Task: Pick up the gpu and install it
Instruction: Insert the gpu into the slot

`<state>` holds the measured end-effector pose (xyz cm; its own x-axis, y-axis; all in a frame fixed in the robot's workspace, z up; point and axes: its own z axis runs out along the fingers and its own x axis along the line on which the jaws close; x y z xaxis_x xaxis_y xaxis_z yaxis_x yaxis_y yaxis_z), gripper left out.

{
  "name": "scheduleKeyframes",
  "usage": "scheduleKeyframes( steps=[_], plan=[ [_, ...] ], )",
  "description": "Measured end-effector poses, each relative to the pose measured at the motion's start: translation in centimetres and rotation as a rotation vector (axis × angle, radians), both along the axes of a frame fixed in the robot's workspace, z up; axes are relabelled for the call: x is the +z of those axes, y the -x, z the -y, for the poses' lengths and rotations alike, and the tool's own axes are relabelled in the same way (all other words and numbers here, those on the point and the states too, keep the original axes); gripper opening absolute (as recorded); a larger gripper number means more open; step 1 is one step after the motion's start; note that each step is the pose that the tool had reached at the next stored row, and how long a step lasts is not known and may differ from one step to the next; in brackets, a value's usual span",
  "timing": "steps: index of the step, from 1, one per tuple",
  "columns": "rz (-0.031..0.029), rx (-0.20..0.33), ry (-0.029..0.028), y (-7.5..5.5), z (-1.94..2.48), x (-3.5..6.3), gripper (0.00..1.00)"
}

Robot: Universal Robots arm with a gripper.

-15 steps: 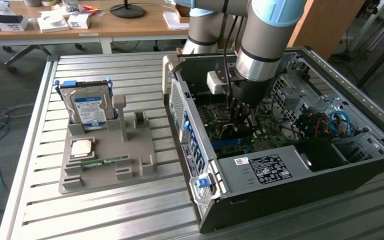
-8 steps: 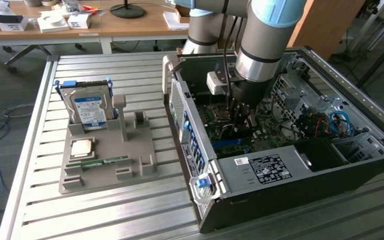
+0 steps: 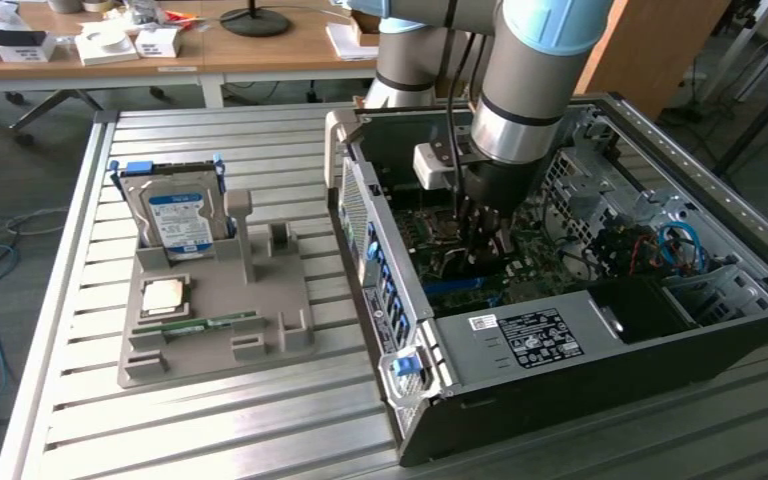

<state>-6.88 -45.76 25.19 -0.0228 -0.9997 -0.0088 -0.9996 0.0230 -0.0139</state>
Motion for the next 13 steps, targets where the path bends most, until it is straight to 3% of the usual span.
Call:
scheduleKeyframes(
  steps=[13],
  plan=[
    [0.0,0.0,0.0001,0.0,0.0,-0.08,0.26]
  ],
)
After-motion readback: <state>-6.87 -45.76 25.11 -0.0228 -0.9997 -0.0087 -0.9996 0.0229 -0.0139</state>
